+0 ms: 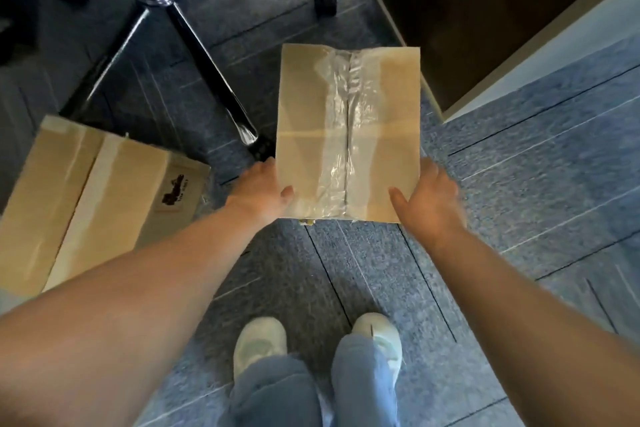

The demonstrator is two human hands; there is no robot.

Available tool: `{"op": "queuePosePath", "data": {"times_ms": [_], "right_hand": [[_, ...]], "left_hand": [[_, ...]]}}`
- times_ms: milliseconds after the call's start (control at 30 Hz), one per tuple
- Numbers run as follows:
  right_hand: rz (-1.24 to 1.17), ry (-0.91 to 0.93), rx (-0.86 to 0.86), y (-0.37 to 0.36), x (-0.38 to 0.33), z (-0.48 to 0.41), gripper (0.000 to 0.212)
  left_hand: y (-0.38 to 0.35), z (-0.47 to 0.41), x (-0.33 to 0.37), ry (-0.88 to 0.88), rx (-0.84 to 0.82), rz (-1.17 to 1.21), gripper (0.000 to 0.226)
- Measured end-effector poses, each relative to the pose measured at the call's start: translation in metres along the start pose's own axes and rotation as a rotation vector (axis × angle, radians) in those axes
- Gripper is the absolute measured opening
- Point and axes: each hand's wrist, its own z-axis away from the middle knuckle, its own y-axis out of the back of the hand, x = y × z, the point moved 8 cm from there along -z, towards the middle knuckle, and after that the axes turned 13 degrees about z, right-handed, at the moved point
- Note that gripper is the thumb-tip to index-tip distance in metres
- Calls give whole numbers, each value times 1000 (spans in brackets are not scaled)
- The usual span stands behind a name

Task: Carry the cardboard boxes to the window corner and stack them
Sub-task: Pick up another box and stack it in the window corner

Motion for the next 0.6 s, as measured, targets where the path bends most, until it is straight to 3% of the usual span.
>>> {"op": "queuePosePath", "data": {"times_ms": [133,233,433,600], "right_hand": [[-179,-99,-131,-38,7,-27,87],[-245,-133,-139,-49,4,-31,88],[-214,-160,-95,-60,15,-15,92],[-167,-162,-95,-70,44,1,89]], "left_hand": [[-25,-23,-18,126,-1,229,69],[-35,-22,-20,157,13,326,62],[-59,22,-21,218,-18,301,64],[-109,70,-20,299,-175,259,64]]}}
